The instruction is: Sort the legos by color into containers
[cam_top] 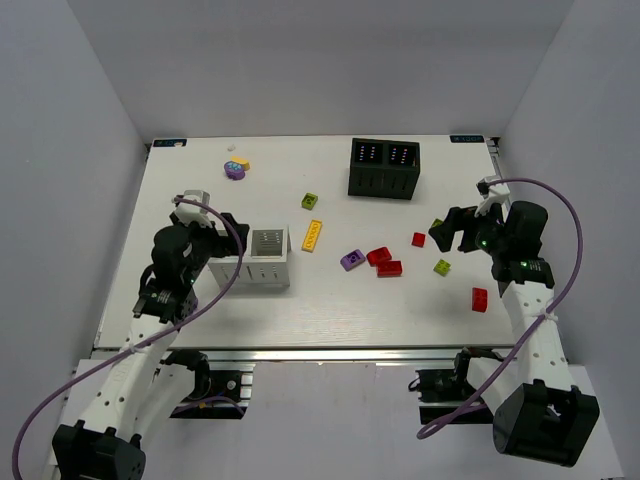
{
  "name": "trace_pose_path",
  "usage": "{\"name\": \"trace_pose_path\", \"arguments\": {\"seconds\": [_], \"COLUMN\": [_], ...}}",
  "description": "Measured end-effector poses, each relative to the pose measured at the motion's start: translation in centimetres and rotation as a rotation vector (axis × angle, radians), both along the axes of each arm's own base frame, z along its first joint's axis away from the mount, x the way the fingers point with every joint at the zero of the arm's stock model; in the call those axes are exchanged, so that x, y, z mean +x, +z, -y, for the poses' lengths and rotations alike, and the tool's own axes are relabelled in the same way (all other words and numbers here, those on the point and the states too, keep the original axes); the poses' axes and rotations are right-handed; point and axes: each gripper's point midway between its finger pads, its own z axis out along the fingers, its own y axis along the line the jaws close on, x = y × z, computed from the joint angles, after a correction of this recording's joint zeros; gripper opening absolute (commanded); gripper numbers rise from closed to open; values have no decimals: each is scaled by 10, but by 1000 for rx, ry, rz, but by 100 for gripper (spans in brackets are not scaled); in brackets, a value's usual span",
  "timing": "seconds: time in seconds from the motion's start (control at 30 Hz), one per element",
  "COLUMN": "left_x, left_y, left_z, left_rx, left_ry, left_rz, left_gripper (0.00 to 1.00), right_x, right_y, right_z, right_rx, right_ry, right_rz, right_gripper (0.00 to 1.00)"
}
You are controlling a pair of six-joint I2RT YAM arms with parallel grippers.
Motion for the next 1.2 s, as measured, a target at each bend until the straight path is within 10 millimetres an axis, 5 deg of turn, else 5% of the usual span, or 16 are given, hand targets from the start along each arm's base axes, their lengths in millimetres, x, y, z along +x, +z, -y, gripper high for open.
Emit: {"name": "trace_pose_path", "arguments": {"seconds": [0.33, 0.43, 0.47, 0.53, 0.57, 0.63, 0.67, 0.7, 0.8, 0.97, 1.2], "left_x": [3, 11, 16, 30, 42, 68, 84, 99, 144, 223, 301], "left_y": [-5, -10, -13, -16, -16, -7, -2, 2, 8, 3, -55], "left_z": [17, 20, 21, 22, 24, 28, 31, 32, 34, 20, -14], "left_rx": [-42, -90, -109, -144, -159, -187, -196, -200, -210, -186, -202], "left_ry": [-78, -69, -59, -29, -15, 7, 17, 25, 68, 222, 512], "left_rz": [-23, -57, -82, -137, -161, -184, -191, -189, -204, -252, -416], "left_gripper": [97, 77, 41, 13, 9, 17, 31, 65, 97, 98, 98], "right_x": [-3, -12, -18, -26, -28, -29, -29, -29, -29, -28, -28], "right_y": [6, 9, 8, 9, 10, 10, 9, 6, -4, -8, -17], "right_z": [-1, -7, -10, -14, -16, -16, -16, -15, -14, -12, -11], "right_rx": [-11, -45, -58, -82, -93, -117, -128, -137, -158, -188, -190], "right_ry": [19, 87, 114, 158, 177, 200, 207, 213, 229, 239, 250], "right_rz": [28, 87, 106, 138, 150, 171, 171, 166, 140, 142, 108], "right_gripper": [89, 89, 89, 89, 89, 89, 89, 89, 89, 89, 89]}}
